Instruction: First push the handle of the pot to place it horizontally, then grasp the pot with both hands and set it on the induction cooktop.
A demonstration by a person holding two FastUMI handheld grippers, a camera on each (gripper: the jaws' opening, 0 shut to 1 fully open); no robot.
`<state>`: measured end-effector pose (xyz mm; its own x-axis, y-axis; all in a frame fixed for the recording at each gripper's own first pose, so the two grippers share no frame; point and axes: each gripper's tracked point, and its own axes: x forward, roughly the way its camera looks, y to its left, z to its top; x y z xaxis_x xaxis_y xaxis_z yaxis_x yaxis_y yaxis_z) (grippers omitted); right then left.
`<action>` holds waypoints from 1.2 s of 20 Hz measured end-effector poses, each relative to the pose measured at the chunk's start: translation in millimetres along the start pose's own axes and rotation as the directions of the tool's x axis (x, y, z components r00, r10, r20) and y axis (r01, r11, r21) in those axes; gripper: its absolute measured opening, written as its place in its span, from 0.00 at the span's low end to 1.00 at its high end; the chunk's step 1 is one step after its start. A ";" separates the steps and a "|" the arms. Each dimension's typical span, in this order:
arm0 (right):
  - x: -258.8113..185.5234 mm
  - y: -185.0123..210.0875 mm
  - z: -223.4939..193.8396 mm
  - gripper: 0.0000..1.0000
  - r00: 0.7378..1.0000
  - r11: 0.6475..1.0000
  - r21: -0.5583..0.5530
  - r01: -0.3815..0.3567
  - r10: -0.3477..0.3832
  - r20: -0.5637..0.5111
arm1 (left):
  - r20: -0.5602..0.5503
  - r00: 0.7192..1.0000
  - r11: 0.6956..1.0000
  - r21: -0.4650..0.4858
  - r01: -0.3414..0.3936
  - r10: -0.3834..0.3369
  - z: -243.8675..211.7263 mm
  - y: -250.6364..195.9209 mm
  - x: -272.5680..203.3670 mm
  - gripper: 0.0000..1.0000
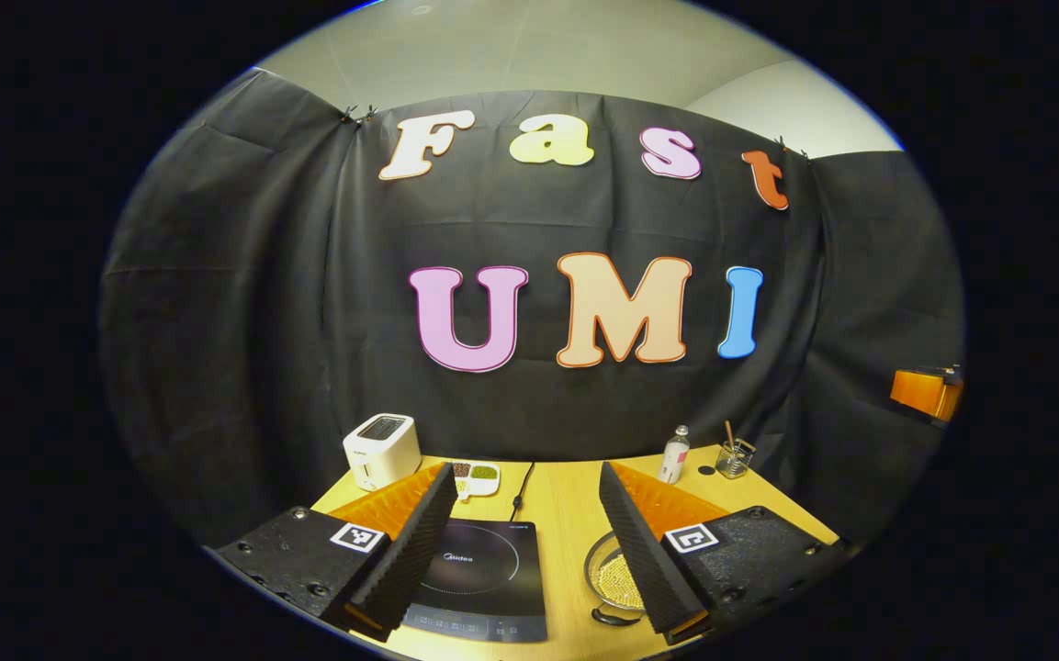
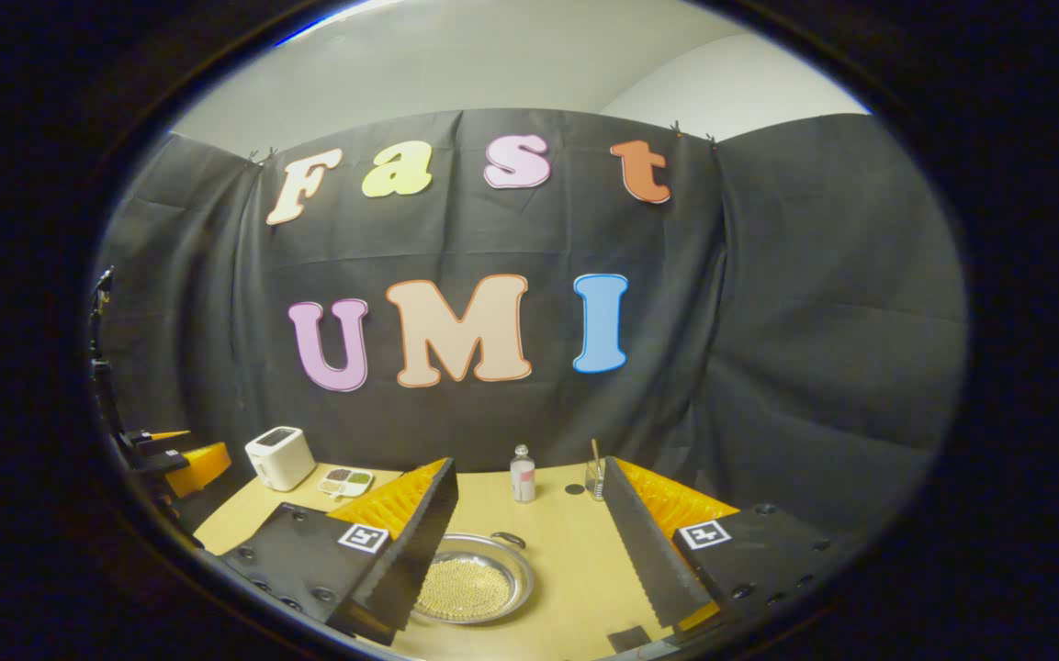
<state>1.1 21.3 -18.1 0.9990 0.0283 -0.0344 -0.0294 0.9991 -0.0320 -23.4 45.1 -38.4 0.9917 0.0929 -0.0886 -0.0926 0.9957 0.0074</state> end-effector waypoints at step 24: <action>21.0 81.5 -143.9 0.05 0.931 0.987 0.121 -0.108 0.143 -0.337 | -0.033 0.997 0.996 0.054 -0.070 0.072 -19.6 56.0 -31.9 0.95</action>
<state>14.8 98.5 -165.2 0.9142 0.1584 -0.3731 -0.1332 0.9867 0.0926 -62.0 98.0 -54.8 0.9790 0.1642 -0.1205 -0.1570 0.9853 0.0671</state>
